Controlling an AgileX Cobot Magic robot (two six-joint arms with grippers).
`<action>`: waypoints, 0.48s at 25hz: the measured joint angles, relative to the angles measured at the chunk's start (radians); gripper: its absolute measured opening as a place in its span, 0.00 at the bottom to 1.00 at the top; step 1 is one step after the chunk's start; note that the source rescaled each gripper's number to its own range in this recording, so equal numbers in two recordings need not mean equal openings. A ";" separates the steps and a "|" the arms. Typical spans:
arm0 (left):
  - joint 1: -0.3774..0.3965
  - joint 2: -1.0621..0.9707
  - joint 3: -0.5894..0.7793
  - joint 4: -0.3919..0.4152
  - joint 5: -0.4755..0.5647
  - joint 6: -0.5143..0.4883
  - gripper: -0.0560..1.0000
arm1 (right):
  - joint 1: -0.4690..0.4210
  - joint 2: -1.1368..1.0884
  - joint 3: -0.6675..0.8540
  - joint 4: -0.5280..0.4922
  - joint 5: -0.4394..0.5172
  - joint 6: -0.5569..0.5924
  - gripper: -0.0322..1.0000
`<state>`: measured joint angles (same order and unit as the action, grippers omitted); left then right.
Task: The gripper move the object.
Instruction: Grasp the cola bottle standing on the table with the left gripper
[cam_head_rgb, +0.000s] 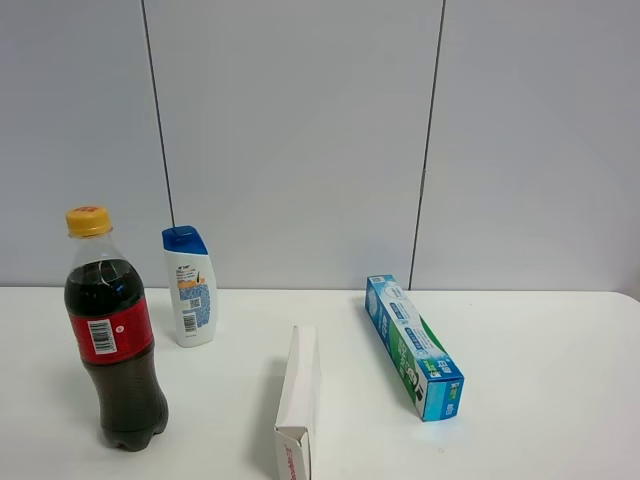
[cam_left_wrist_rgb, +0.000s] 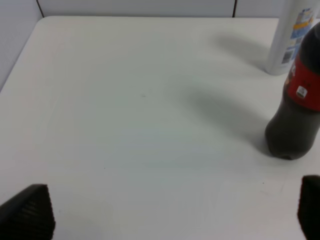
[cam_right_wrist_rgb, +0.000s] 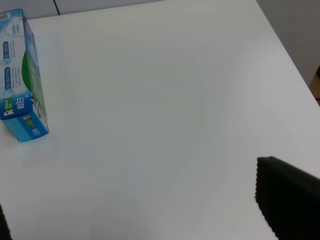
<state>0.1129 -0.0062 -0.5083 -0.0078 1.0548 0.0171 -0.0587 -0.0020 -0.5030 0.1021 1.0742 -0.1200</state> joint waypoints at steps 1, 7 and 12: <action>0.000 0.000 0.000 0.000 0.000 0.000 0.99 | 0.000 0.000 0.000 0.000 0.000 0.000 1.00; 0.000 0.000 0.000 0.000 0.000 0.000 0.99 | 0.000 0.000 0.000 0.000 0.000 0.000 1.00; 0.000 0.000 0.000 0.000 0.000 0.000 0.99 | 0.000 0.000 0.000 0.000 0.000 0.000 1.00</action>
<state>0.1129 -0.0062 -0.5083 -0.0078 1.0548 0.0171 -0.0587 -0.0020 -0.5030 0.1021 1.0742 -0.1200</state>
